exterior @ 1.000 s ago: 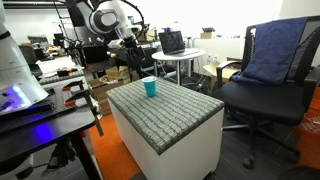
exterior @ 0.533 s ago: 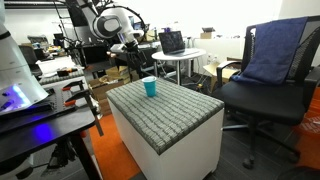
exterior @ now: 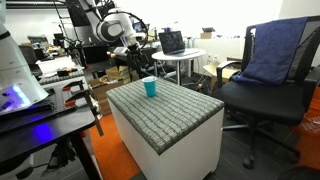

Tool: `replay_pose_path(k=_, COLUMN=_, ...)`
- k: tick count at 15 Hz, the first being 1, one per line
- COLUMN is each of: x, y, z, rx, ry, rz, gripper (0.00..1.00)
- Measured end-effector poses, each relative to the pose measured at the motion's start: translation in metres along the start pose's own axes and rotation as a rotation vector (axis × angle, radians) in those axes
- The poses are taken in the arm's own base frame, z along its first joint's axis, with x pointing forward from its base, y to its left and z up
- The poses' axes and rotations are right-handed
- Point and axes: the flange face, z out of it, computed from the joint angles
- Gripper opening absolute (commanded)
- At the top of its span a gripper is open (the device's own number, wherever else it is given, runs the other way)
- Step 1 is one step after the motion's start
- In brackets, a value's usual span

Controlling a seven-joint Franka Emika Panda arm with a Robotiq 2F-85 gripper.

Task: Remove the marker from the cup and put it on the table

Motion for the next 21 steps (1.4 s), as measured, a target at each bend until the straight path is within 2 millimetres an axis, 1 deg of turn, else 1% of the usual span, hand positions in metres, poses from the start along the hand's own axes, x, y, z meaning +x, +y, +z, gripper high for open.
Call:
replay_pose_path(k=8, x=0.005, y=0.005, z=0.024, rx=0.001, ry=-0.005, rz=0.008, gripper=1.0)
replay_pose_path(k=9, x=0.006, y=0.006, z=0.027, rx=0.001, ry=-0.005, rz=0.009, gripper=0.97)
replay_pose_path(k=10, x=0.007, y=0.007, z=0.03, rx=0.001, ry=-0.006, rz=0.011, gripper=0.91)
replay_pose_path(k=11, x=0.008, y=0.007, z=0.033, rx=0.002, ry=-0.007, rz=0.012, gripper=0.88)
replay_pose_path(k=13, x=0.009, y=0.007, z=0.039, rx=0.006, ry=-0.009, rz=0.013, gripper=0.78)
replay_pose_path(k=14, x=0.009, y=0.006, z=0.042, rx=0.009, ry=-0.01, rz=0.014, gripper=0.78)
replay_pose_path(k=16, x=0.01, y=0.004, z=0.047, rx=0.013, ry=-0.013, rz=0.013, gripper=0.69)
replay_pose_path(k=17, x=0.01, y=0.004, z=0.05, rx=0.014, ry=-0.014, rz=0.012, gripper=0.68)
replay_pose_path(k=18, x=0.01, y=0.004, z=0.052, rx=0.015, ry=-0.016, rz=0.012, gripper=0.59)
replay_pose_path(k=19, x=0.011, y=0.003, z=0.054, rx=0.015, ry=-0.016, rz=0.012, gripper=0.61)
replay_pose_path(k=20, x=0.011, y=0.003, z=0.056, rx=0.015, ry=-0.017, rz=0.012, gripper=0.6)
replay_pose_path(k=21, x=0.011, y=0.003, z=0.057, rx=0.016, ry=-0.018, rz=0.012, gripper=0.54)
